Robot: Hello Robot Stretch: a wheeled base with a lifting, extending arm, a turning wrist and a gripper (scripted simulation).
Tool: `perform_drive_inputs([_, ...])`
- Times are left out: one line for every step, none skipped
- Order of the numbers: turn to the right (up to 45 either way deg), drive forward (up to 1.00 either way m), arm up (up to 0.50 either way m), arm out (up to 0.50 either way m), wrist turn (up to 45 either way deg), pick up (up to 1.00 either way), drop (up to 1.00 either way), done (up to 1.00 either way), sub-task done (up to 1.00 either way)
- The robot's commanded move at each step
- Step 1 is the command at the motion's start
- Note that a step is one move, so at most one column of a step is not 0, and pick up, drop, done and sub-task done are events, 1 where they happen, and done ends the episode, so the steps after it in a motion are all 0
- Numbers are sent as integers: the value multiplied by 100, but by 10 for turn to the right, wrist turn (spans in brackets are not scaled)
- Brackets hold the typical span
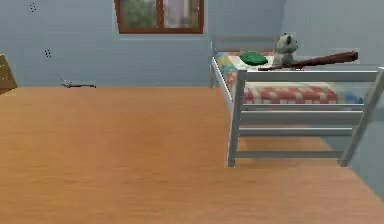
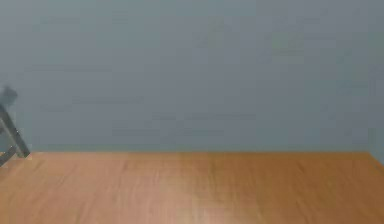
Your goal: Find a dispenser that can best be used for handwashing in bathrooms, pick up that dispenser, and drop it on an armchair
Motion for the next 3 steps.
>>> perform_drive_inputs([450, 0, 0, 0, 0, 0, 0, 0, 0])
perform_drive_inputs([450, 0, 0, 0, 0, 0, 0, 0, 0])
perform_drive_inputs([0, 25, 0, 0, 0, 0, 0, 0, 0])
